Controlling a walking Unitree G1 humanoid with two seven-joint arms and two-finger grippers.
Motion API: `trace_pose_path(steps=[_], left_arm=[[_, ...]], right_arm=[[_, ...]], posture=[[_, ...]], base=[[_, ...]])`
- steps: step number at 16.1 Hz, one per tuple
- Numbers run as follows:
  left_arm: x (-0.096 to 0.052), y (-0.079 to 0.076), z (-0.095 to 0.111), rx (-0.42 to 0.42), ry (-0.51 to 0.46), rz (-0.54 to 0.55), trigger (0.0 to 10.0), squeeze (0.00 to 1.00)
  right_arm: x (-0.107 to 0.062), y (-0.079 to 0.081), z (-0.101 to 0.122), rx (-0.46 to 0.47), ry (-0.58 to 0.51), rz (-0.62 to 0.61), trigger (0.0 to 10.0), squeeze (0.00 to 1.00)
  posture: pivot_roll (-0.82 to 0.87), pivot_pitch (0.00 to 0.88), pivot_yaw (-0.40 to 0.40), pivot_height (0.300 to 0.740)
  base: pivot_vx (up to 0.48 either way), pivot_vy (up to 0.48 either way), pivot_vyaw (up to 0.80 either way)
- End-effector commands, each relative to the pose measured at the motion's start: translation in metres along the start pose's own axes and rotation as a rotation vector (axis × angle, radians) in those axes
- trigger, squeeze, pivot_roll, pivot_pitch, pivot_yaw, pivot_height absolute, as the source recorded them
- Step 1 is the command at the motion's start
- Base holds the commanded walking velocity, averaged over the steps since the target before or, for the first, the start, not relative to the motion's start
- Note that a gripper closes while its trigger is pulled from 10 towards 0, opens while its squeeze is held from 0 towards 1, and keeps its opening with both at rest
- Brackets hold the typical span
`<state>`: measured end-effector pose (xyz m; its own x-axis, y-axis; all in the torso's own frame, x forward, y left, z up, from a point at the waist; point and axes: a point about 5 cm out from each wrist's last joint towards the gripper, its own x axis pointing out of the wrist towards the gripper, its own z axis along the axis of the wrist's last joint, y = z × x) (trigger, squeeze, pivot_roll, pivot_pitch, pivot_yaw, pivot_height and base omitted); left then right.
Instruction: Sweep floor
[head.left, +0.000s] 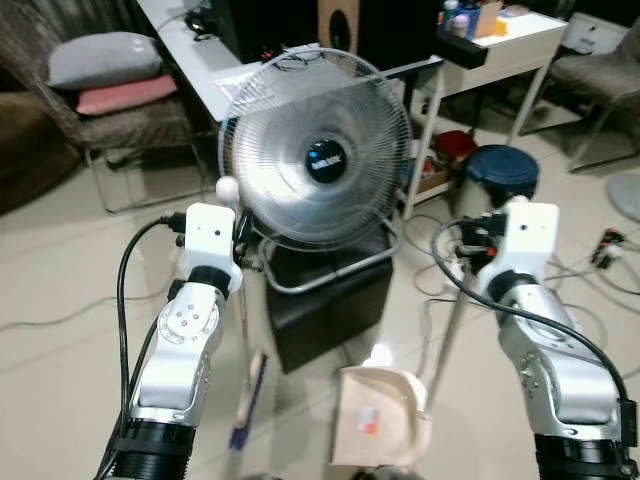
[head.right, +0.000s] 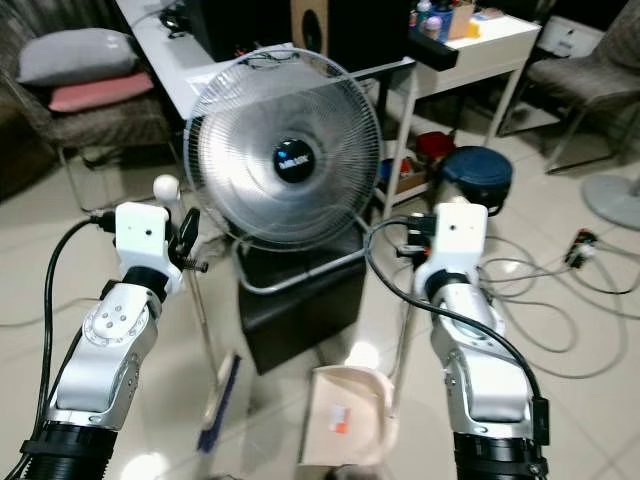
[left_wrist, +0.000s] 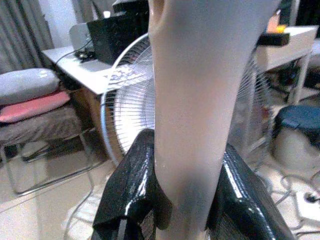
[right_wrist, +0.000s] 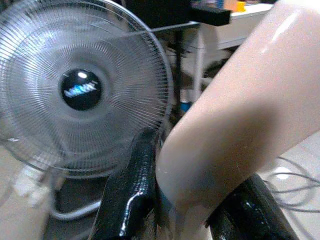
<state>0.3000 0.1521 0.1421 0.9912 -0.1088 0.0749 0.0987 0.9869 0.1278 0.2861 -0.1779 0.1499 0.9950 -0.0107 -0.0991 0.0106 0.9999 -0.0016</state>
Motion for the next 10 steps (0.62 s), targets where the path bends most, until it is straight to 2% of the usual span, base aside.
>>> trace_pose_path(steps=[1,10], left_arm=[[-0.0013,0.0043,0.0052,0.021,-0.02,0.011,10.0,0.0],[-0.0003,-0.0017,0.004,0.028,-0.012,-0.003,10.0,0.0]], right_arm=[[-0.0018,0.0068,0.0065,-0.002,-0.031,0.015,10.0,0.0],[-0.0043,0.0038,0.0042,-0.028,-0.046,-0.031,10.0,0.0]], posture=[[-0.14,0.029,0.036,0.74],[-0.15,0.04,0.052,0.74]], base=[[0.0,-0.371,0.0],[0.0,-0.37,0.0]])
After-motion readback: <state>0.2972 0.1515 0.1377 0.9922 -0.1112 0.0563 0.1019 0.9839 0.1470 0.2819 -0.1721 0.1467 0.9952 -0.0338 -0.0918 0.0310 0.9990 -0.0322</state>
